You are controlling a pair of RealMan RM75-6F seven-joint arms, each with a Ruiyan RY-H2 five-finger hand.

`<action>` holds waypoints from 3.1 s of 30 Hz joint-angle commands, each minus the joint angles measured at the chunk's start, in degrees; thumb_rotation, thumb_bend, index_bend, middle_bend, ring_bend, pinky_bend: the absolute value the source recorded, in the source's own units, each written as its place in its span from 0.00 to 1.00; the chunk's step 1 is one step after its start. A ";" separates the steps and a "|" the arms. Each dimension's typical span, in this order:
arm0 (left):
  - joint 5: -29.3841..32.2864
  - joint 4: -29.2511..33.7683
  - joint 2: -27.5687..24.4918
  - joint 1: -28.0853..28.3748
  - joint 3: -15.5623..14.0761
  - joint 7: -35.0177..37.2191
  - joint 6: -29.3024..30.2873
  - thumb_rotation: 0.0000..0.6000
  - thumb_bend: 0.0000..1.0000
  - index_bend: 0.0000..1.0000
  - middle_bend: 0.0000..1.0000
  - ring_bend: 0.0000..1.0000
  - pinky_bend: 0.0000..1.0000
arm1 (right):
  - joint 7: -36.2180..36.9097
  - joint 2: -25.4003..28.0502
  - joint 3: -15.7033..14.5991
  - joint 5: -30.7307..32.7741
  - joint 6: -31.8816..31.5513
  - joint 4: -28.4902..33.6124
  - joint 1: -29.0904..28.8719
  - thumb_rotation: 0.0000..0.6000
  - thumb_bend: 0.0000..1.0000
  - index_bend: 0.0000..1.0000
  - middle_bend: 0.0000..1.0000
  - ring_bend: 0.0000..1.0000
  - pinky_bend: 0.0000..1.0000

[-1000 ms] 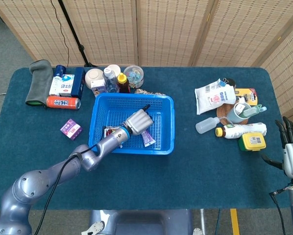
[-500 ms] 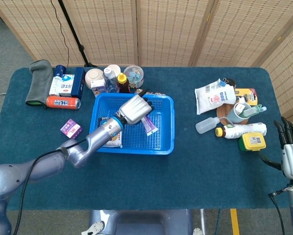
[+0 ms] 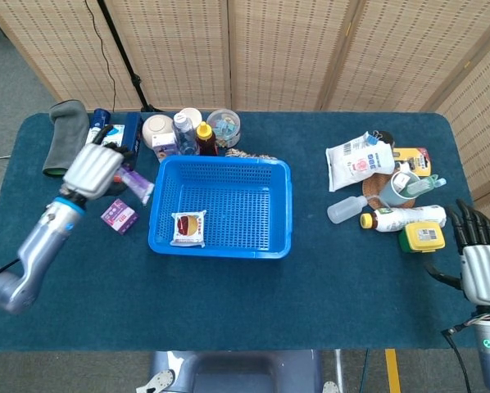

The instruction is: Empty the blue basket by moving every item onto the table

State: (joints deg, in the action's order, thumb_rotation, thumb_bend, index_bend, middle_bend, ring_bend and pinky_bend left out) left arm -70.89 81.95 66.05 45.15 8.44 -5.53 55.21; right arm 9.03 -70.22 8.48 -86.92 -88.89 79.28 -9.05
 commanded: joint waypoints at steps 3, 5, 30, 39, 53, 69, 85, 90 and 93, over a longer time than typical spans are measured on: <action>-1.70 -5.47 0.94 -4.65 -3.71 6.02 1.50 1.00 0.30 0.62 0.46 0.41 0.07 | -0.25 -0.12 -0.35 -0.40 0.23 0.26 -0.18 1.00 0.00 0.00 0.00 0.00 0.07; -2.01 -7.65 2.41 -5.34 -4.39 7.18 0.92 1.00 0.30 0.62 0.46 0.40 0.07 | -0.36 -0.23 -0.48 -0.55 0.38 0.29 -0.26 1.00 0.00 0.00 0.00 0.00 0.07; -7.84 -0.04 0.89 -0.16 -0.95 7.16 -4.46 1.00 0.09 0.00 0.00 0.00 0.00 | -0.05 -0.40 -0.24 0.66 1.36 -0.06 -0.48 1.00 0.00 0.00 0.00 0.00 0.07; 2.61 2.04 6.07 11.11 2.49 -9.92 -16.92 1.00 0.07 0.00 0.00 0.00 0.00 | 0.29 -0.57 -0.07 1.28 1.96 -0.65 -0.64 1.00 0.00 0.00 0.00 0.00 0.07; 29.55 0.48 15.00 24.45 -3.41 -35.58 -17.88 1.00 0.07 0.00 0.00 0.00 0.00 | 1.10 -0.90 0.16 2.47 3.35 -1.90 -0.95 1.00 0.00 0.00 0.00 0.00 0.07; 42.05 -3.37 21.39 31.54 -9.91 -42.62 -17.04 1.00 0.07 0.00 0.00 0.00 0.00 | 1.09 -1.41 0.25 3.31 4.44 -2.72 -1.23 1.00 0.00 0.00 0.00 0.00 0.07; 42.98 -10.16 27.35 33.26 -12.36 -42.62 -17.66 1.00 0.07 0.00 0.00 0.00 0.00 | 1.16 -1.53 0.21 3.27 4.50 -2.90 -1.28 1.00 0.00 0.00 0.00 0.00 0.07; 42.84 -11.74 28.48 33.47 -12.70 -42.76 -17.44 1.00 0.07 0.00 0.00 0.00 0.00 | 1.26 -1.61 0.17 3.37 4.81 -3.14 -1.38 1.00 0.00 0.00 0.00 0.00 0.07; 42.89 -13.41 29.43 33.61 -12.52 -42.65 -17.39 1.00 0.07 0.00 0.00 0.00 0.00 | 1.26 -1.66 0.17 3.44 4.93 -3.27 -1.41 1.00 0.00 0.00 0.00 0.00 0.07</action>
State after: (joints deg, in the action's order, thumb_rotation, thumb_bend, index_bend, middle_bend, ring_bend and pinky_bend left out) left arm -28.04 69.12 95.05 78.67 -4.14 -48.24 37.81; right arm 10.29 -71.87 8.65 -83.49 -83.97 76.02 -10.45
